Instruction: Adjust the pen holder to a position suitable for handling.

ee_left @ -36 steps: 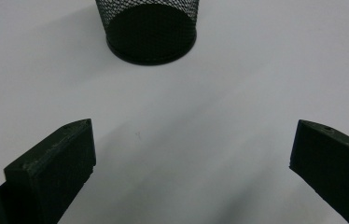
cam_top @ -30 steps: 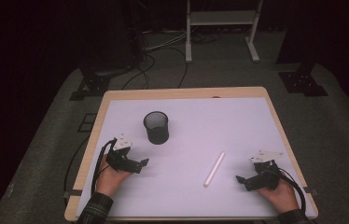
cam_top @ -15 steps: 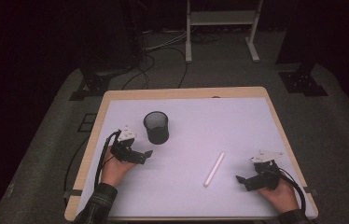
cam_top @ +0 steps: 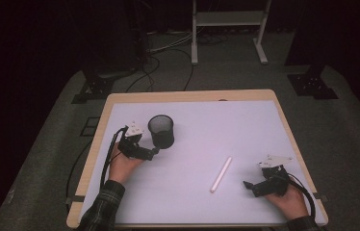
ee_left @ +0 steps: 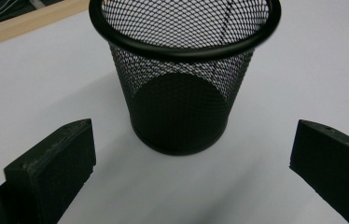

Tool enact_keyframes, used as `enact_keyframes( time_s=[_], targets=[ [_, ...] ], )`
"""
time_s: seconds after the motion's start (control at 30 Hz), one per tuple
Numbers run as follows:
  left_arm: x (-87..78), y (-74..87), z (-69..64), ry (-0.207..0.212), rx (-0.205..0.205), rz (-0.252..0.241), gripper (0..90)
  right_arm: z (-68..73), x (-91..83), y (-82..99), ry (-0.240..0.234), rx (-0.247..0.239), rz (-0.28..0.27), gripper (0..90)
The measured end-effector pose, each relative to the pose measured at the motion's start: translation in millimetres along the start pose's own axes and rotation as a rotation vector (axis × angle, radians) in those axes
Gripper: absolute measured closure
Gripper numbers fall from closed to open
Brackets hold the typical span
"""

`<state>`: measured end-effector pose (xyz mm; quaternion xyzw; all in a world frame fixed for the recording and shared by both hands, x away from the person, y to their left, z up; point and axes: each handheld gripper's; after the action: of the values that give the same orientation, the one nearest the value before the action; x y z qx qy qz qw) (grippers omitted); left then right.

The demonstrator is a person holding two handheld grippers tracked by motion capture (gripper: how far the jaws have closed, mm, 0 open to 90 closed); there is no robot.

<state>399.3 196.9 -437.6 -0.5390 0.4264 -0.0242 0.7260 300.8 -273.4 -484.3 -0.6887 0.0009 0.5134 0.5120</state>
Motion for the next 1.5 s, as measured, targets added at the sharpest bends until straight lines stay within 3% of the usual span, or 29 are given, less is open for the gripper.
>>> enact_keyframes(
  time_s=[0.43, 0.93, 1.5],
  targets=[
    [15.2, -14.7, 3.0, 0.013, 0.013, -0.04, 0.0, 0.1, 0.1, 0.0, -0.001, 0.001, -0.001, 0.2],
    [39.4, -20.5, 2.7, 0.043, 0.006, -0.093, 0.0, 0.0, 0.1, 0.1, -0.001, 0.001, -0.001, 0.2],
    [52.0, -18.3, 5.0, 0.042, -0.019, -0.118, 0.0, -0.1, 0.1, 0.1, -0.001, 0.001, -0.001, 0.2]
  ],
)
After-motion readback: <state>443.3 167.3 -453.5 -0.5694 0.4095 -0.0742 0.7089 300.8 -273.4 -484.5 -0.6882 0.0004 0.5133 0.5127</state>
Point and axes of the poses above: each handheld gripper's, and its own axes: x roughly forward along the jaws, y roughly out of its underside, z roughly to its left, and after that the axes turned 4 degrees about -y, right-handed
